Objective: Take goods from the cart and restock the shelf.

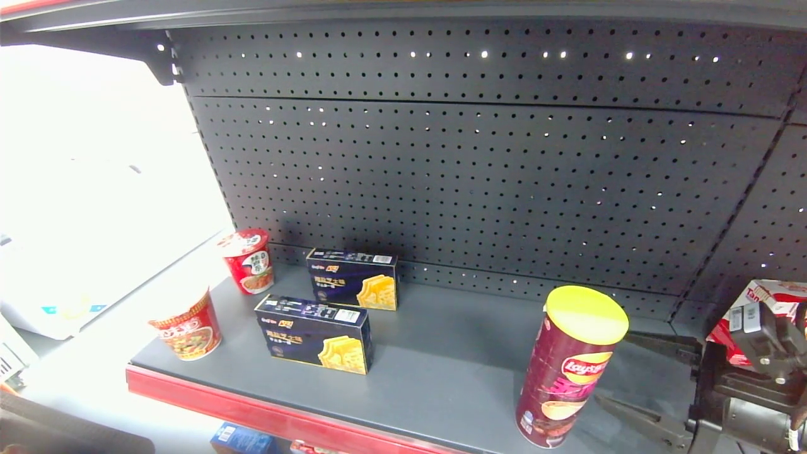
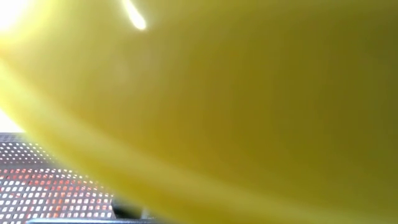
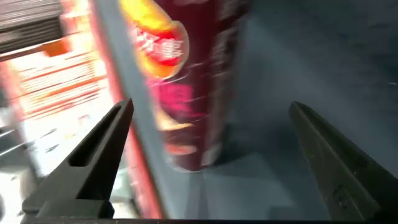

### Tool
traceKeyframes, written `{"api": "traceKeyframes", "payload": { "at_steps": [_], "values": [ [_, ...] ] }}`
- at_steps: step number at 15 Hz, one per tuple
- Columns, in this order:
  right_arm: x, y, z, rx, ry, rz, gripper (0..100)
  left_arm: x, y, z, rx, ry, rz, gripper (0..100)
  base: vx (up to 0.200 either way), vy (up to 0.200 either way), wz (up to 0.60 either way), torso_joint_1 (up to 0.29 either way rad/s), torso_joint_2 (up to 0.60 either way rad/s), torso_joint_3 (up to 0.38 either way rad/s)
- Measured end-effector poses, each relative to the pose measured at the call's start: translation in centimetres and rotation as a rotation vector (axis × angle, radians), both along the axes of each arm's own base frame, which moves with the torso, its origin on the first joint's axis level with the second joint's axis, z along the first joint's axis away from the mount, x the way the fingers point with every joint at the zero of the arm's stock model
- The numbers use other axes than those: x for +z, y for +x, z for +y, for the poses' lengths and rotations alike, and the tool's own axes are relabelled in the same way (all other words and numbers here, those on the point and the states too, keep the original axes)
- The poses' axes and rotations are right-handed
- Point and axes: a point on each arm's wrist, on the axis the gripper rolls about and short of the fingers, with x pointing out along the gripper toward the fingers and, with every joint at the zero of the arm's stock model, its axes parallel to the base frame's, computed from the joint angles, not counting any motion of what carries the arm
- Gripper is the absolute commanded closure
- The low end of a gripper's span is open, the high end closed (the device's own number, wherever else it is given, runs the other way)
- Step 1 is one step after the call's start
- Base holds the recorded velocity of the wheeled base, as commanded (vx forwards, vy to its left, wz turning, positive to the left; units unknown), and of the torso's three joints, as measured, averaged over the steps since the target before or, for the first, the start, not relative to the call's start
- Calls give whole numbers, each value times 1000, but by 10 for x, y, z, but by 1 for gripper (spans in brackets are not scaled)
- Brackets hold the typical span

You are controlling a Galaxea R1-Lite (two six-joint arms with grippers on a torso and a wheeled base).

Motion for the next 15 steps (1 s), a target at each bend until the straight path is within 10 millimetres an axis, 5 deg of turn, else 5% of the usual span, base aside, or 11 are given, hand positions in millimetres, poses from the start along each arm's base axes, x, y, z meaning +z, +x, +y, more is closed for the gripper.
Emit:
{"api": "traceKeyframes", "payload": {
  "at_steps": [9,15],
  "values": [
    [25,-36,-15,-380,28,-154,0,2,-1,0,0,-4,-18,100,0,0,0,0,0,0],
    [20,-68,-29,-543,-27,-54,0,-1,-5,1,0,-7,-24,100,0,0,0,0,0,0]
  ]
}}
